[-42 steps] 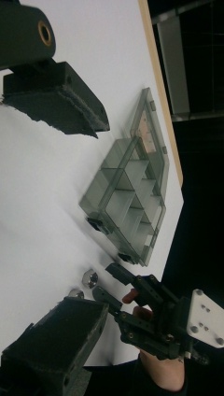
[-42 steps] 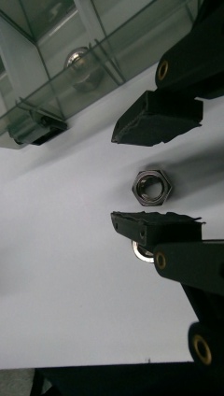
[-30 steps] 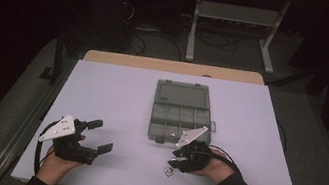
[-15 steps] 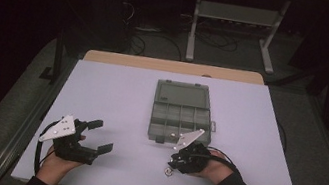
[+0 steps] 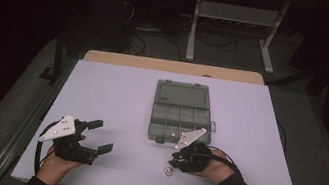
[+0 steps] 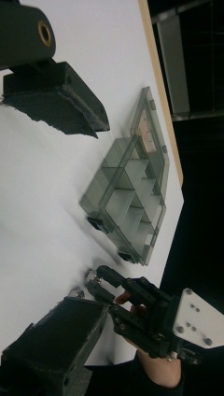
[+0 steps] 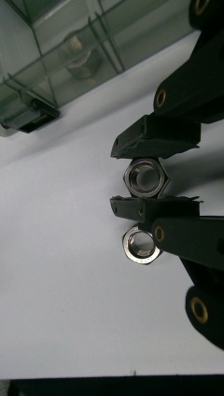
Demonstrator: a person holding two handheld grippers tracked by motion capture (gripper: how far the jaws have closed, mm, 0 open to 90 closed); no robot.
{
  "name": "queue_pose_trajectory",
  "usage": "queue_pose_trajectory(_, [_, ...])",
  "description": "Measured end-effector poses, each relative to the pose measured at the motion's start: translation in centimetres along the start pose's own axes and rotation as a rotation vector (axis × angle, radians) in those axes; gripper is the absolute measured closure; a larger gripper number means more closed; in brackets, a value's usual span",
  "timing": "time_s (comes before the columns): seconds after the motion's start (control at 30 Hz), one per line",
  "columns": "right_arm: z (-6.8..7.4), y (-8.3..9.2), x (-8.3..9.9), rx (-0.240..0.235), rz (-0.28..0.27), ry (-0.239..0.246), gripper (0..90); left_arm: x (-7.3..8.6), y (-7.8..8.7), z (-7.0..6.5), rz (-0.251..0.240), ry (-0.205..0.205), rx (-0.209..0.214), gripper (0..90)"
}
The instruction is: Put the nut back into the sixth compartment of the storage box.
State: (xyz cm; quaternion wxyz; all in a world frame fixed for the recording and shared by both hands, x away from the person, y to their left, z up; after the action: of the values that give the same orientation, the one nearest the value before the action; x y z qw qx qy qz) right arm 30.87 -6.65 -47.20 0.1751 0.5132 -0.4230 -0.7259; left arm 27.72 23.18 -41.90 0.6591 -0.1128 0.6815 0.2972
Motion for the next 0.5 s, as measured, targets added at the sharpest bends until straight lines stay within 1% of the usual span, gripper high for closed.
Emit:
queue_pose_trajectory(0.03, [0.1,0.2,0.0,-0.002,0.000,-0.012,69.5,0.0,0.0,0.0,0.000,0.000,0.000,10.5])
queue_pose_trajectory(0.07, [0.0,0.3,-0.1,-0.006,-0.005,-0.013,69.5,0.0,0.0,0.0,0.000,0.001,0.000,10.5])
queue_pose_trajectory(0.1, [-0.1,0.4,-0.2,-0.009,-0.014,-0.005,69.5,0.0,0.0,0.0,0.000,0.002,0.000,10.5])
queue_pose_trajectory(0.13, [0.0,0.6,-0.2,-0.009,-0.013,-0.017,69.5,0.0,0.0,0.0,0.000,0.002,0.000,10.5])
queue_pose_trajectory(0.2, [0.0,0.9,-0.4,-0.011,-0.020,-0.025,69.5,0.0,0.0,0.0,0.000,0.007,-0.001,10.5])
queue_pose_trajectory(0.33, [0.0,1.5,-0.8,-0.013,-0.042,-0.027,69.5,0.0,0.0,0.0,-0.001,0.002,0.002,10.5])
queue_pose_trajectory(0.37, [0.0,1.7,-0.9,-0.011,-0.043,-0.034,69.5,0.0,0.0,0.0,0.001,0.001,0.002,10.5])
queue_pose_trajectory(0.43, [-0.1,2.0,-1.1,-0.006,-0.055,-0.028,69.5,0.0,-0.1,0.0,0.000,-0.003,0.003,10.5])
queue_pose_trajectory(0.47, [-0.1,2.1,-1.2,-0.005,-0.058,-0.037,69.5,0.0,-0.1,0.0,0.000,-0.001,0.004,10.5])
queue_pose_trajectory(0.5, [-0.2,2.2,-1.2,-0.003,-0.061,-0.034,69.5,0.0,-0.1,0.0,0.002,-0.001,0.003,10.5])
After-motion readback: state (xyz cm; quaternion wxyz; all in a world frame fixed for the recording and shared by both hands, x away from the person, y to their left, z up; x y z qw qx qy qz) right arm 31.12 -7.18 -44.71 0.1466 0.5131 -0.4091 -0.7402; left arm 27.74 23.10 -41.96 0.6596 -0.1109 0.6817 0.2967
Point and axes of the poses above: each handheld gripper's, and its own axes: y roughly backward along the jaws, x roughly out of its underside, z roughly to its left, the point moved 5 cm from there along -y, roughly forward along the jaws, and after that the axes turned 9 degrees about -y, right-handed, at the moved point
